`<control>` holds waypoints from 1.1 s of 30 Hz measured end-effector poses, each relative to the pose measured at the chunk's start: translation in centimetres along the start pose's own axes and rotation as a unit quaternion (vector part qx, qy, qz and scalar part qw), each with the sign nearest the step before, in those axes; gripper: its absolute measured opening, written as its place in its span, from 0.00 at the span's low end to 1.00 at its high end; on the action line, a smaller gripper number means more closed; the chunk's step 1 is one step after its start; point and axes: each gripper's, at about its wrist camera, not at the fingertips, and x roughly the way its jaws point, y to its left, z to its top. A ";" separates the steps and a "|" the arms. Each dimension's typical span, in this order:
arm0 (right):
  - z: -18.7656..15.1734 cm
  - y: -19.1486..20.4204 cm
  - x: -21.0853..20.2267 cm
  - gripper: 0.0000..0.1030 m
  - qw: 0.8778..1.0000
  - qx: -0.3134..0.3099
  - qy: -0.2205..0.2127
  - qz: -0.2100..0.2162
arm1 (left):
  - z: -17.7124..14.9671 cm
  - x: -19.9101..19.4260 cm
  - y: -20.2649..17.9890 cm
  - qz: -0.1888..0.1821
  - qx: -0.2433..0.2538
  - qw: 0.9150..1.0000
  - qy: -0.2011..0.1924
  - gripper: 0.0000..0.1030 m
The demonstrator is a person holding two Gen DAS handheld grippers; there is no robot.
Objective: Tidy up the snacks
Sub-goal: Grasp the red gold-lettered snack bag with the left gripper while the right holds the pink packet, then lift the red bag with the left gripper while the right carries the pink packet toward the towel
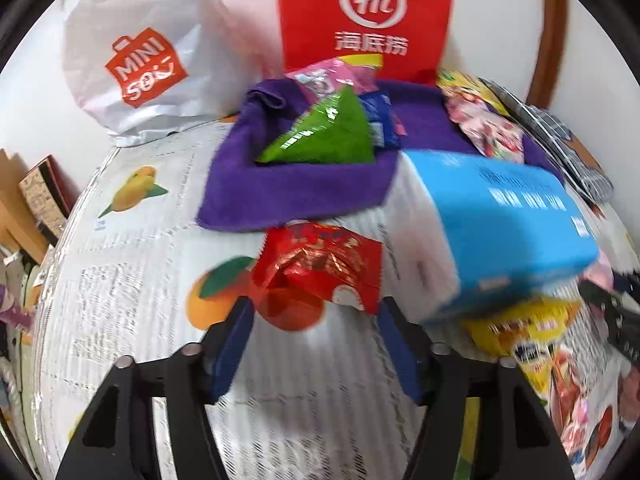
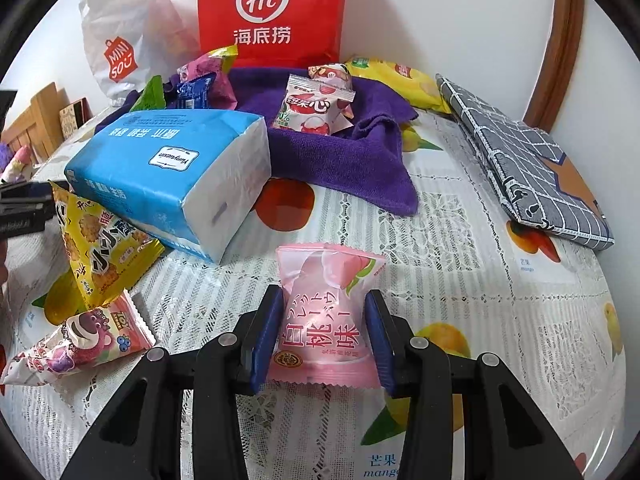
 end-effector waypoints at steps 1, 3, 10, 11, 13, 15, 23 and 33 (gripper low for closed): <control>0.0 0.0 0.0 0.39 1.000 0.000 0.000 0.000 | 0.2 -0.2 0.3 -0.006 -0.003 1.000 -0.002 0.62; 0.0 0.0 0.0 0.39 1.000 0.001 0.000 0.001 | 1.1 -0.6 0.6 -0.016 -0.006 1.000 -0.012 0.62; 0.0 0.0 0.0 0.39 1.000 0.003 0.001 0.003 | 3.2 1.1 0.2 -0.009 0.005 1.000 -0.004 0.67; 0.1 -0.1 0.2 0.39 1.000 0.004 0.001 0.004 | 2.9 1.1 0.3 -0.014 0.002 1.000 -0.005 0.67; 0.0 -0.1 0.1 0.39 1.000 0.005 0.001 0.006 | 2.7 1.5 1.1 -0.043 -0.021 0.999 0.000 0.68; 0.0 -0.1 0.1 0.39 1.000 0.005 0.001 0.005 | 2.3 2.1 1.8 -0.051 -0.037 0.998 0.006 0.69; 0.0 0.0 0.1 0.39 1.000 0.006 0.001 0.005 | 1.7 2.1 1.3 -0.038 -0.015 0.999 -0.002 0.40; 0.0 0.0 0.1 0.39 1.000 0.003 0.002 0.004 | -1.4 -0.5 1.0 -0.015 -0.027 0.999 0.008 0.40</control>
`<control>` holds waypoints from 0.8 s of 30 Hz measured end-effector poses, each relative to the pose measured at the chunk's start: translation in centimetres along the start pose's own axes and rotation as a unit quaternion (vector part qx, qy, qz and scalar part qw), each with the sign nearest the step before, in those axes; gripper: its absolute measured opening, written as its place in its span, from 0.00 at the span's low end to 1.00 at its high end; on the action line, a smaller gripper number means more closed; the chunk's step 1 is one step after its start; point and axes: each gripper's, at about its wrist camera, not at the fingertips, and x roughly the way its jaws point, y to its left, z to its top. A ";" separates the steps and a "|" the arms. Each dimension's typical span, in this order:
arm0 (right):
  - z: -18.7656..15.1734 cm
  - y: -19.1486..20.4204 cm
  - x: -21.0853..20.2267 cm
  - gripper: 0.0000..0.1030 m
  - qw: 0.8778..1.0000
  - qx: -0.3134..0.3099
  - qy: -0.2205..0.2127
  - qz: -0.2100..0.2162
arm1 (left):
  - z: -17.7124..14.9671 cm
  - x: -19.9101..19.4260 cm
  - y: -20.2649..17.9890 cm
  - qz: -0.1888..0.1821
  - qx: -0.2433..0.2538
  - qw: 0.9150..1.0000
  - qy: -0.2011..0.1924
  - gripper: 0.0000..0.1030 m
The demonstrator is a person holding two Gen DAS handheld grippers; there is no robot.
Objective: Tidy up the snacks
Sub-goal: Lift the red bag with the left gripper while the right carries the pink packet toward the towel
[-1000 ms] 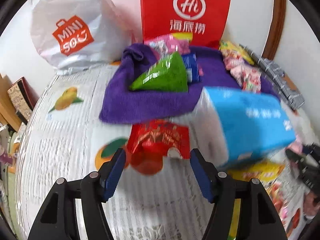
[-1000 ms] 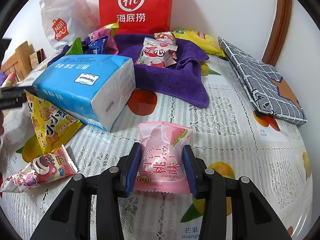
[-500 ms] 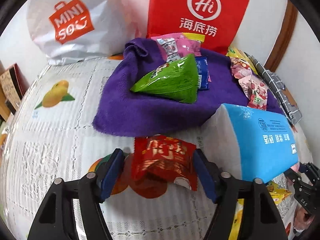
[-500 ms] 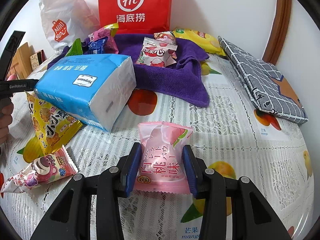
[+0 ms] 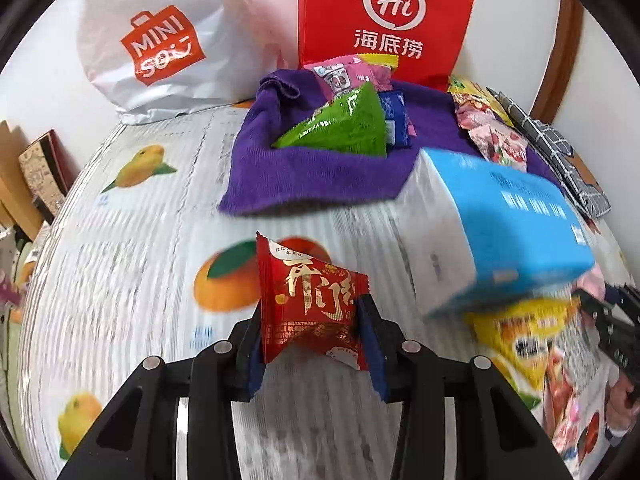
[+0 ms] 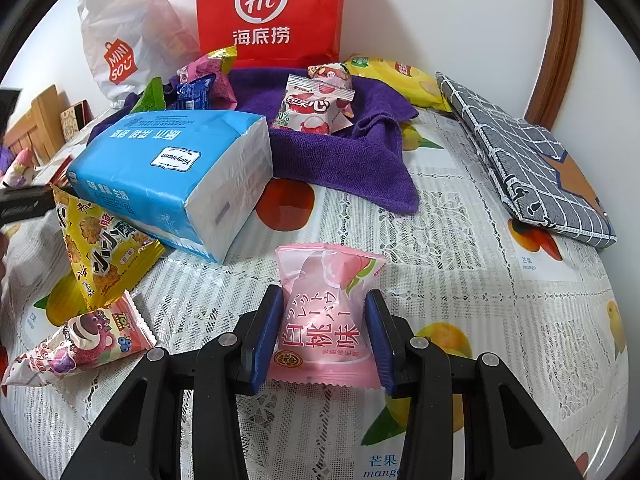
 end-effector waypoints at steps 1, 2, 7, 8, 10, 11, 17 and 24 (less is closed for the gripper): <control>0.0 0.0 0.0 0.39 1.000 0.000 0.000 0.000 | -0.1 0.0 -0.2 0.001 0.005 1.000 -0.003 0.42; 0.0 0.0 0.0 0.39 1.000 0.000 0.000 0.000 | -0.1 0.1 -0.5 0.002 0.009 1.000 -0.004 0.45; -0.1 -0.1 -0.1 0.40 1.000 0.003 0.000 0.003 | 0.5 0.7 -1.3 0.020 0.008 1.000 -0.013 0.40; -0.1 -0.1 -0.1 0.40 1.000 0.004 0.000 0.005 | 0.5 0.6 -1.2 0.016 0.002 1.000 -0.013 0.39; -0.1 -0.3 -0.1 0.40 1.000 0.007 0.000 0.011 | 0.5 0.3 -0.9 0.009 -0.010 1.000 -0.008 0.37; 0.0 -0.3 -0.1 0.39 1.000 0.007 0.000 0.011 | 0.4 0.2 -0.9 0.007 -0.013 1.000 -0.007 0.37; -0.3 0.2 -0.6 0.38 1.000 -0.005 -0.005 0.008 | -0.9 -1.8 -0.9 -0.001 -0.019 1.000 -0.006 0.37; -0.8 -0.2 -2.8 0.38 0.999 0.018 -0.015 0.033 | -1.7 -4.0 -1.6 -0.010 -0.023 1.000 -0.007 0.37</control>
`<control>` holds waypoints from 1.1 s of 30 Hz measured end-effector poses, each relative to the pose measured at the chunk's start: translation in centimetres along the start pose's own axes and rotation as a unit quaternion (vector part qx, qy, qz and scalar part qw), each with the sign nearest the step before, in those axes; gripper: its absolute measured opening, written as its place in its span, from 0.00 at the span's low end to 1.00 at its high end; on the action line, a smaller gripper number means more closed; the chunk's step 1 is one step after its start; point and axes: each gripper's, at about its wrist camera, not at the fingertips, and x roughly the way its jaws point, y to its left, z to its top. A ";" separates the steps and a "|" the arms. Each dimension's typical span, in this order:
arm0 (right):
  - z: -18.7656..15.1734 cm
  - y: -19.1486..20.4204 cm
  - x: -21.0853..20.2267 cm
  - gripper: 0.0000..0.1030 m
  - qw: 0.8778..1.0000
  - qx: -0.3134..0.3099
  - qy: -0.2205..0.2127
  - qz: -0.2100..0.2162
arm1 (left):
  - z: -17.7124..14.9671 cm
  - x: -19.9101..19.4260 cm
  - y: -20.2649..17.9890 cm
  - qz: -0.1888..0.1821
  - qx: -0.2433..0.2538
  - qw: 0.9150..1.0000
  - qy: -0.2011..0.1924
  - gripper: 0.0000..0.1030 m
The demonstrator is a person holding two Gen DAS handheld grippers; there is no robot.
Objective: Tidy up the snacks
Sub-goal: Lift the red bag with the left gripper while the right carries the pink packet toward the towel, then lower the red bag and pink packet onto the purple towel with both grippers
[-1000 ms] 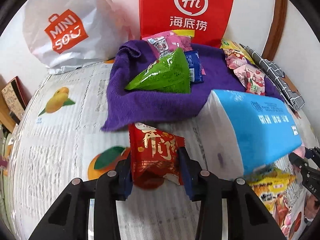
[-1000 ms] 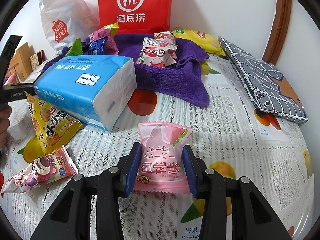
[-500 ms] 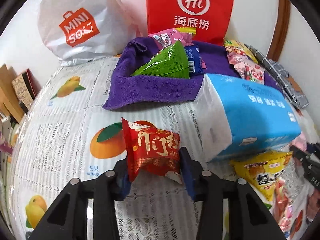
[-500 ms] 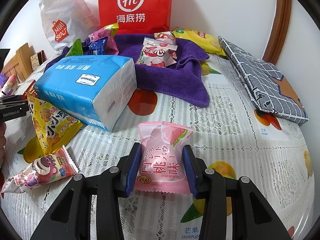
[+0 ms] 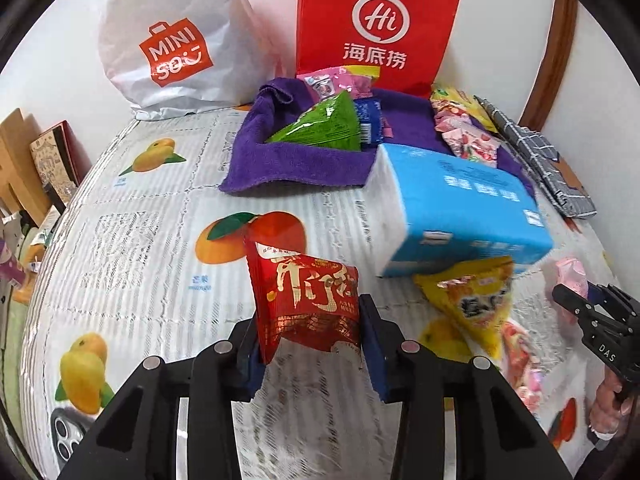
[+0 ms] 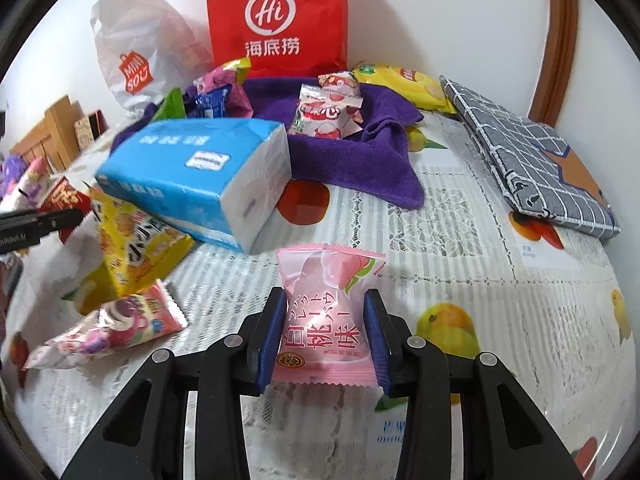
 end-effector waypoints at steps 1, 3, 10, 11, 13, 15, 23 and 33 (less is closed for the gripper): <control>0.2 0.0 -0.4 0.38 1.000 0.001 -0.003 -0.002 | 0.1 -0.3 -0.2 -0.006 -0.001 1.000 0.000 0.37; 0.8 0.0 -1.2 0.38 1.000 0.002 -0.011 -0.004 | 0.4 -0.8 -0.8 -0.013 0.005 1.000 -0.003 0.37; 5.3 0.5 -3.4 0.38 0.999 0.003 -0.039 -0.005 | 3.3 -3.5 -3.0 -0.016 0.024 0.999 -0.029 0.37; 6.1 0.6 -3.6 0.38 0.999 0.001 -0.043 -0.006 | 3.9 -3.8 -3.2 -0.019 0.025 0.999 -0.033 0.37; 7.4 0.8 -3.9 0.38 0.999 -0.001 -0.050 -0.006 | 5.3 -4.3 -3.5 -0.020 0.026 0.999 -0.039 0.37; 9.1 1.0 -4.1 0.38 0.998 -0.004 -0.055 -0.006 | 6.9 -4.7 -3.7 -0.019 0.024 0.998 -0.047 0.37; 15.9 1.5 -3.4 0.38 0.998 -0.010 -0.070 -0.002 | 12.9 -5.0 -3.7 0.000 0.017 0.998 -0.062 0.37; 22.2 1.6 1.2 0.38 0.998 -0.001 -0.061 0.004 | 19.6 -2.5 -3.0 -0.002 -0.008 0.998 -0.069 0.37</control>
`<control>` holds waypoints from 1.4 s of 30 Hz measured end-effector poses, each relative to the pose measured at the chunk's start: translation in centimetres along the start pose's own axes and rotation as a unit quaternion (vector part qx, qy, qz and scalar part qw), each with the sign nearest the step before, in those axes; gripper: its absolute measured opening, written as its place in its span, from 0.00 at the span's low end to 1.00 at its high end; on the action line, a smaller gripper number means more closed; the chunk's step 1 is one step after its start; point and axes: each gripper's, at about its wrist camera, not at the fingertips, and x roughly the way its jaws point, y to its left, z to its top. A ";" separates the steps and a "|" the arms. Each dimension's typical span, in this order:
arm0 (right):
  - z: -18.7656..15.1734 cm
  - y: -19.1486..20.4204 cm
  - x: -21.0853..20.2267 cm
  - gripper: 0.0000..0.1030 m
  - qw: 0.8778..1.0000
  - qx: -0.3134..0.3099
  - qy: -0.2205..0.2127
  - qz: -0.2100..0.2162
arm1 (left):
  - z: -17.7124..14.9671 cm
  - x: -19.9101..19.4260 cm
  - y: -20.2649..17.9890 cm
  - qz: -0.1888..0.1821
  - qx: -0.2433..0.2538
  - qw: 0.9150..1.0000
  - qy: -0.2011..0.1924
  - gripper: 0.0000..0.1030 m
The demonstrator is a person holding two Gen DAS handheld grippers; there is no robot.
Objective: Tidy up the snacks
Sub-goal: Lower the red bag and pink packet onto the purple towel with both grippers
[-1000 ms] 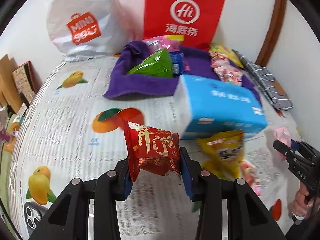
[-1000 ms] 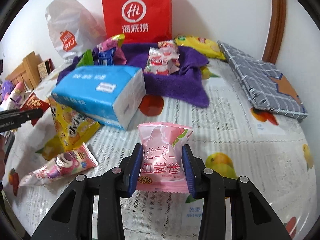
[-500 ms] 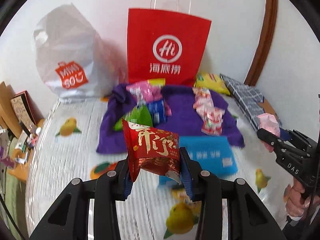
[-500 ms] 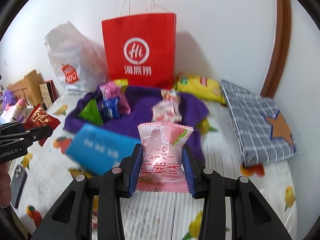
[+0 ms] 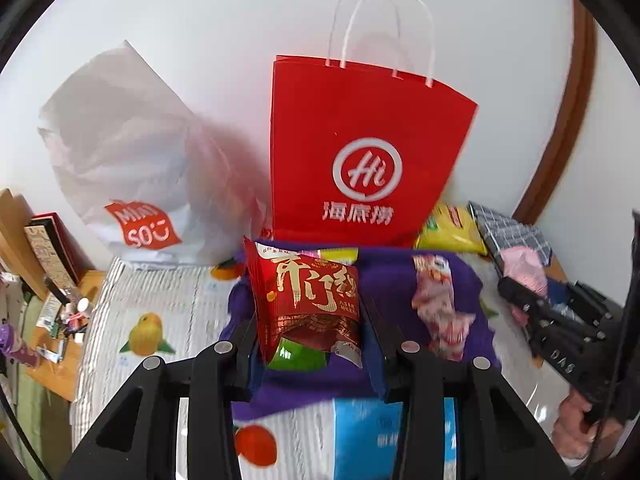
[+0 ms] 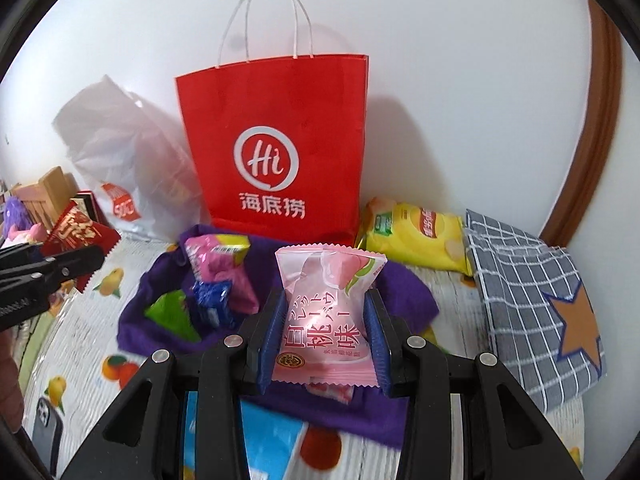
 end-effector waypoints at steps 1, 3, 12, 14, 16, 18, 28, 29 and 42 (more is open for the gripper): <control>0.6 -0.2 0.7 0.38 1.000 0.005 0.002 0.002 | 0.7 0.5 0.1 -0.001 -0.004 1.000 0.000 0.38; 1.5 -0.6 1.6 0.38 1.000 0.015 0.001 0.006 | 1.8 1.2 0.0 -0.002 -0.004 1.000 -0.004 0.37; 1.6 -2.6 6.6 0.38 0.999 0.013 0.038 0.003 | 3.4 5.8 1.1 -0.001 -0.011 1.000 0.021 0.38; 1.3 -2.9 7.6 0.38 0.999 0.014 0.050 0.005 | 3.2 6.2 1.7 0.002 -0.016 1.000 0.026 0.37; 0.9 -3.1 8.5 0.38 0.998 0.012 0.066 0.022 | 3.3 6.2 2.3 0.000 -0.026 0.999 0.026 0.38; 0.6 -3.1 9.0 0.38 0.997 0.010 0.074 0.024 | 3.3 6.2 2.7 -0.004 -0.029 0.999 0.029 0.38; -1.1 -2.1 12.3 0.38 0.990 -0.008 0.137 0.023 | 3.3 6.3 2.8 0.002 -0.027 0.999 0.032 0.38; -1.2 -2.0 12.4 0.38 0.990 -0.011 0.140 0.022 | 3.3 6.3 2.7 0.002 -0.026 0.999 0.031 0.38; -1.4 -2.2 12.6 0.39 0.988 -0.020 0.154 0.014 | 3.2 6.0 1.6 -0.005 -0.010 0.999 0.030 0.38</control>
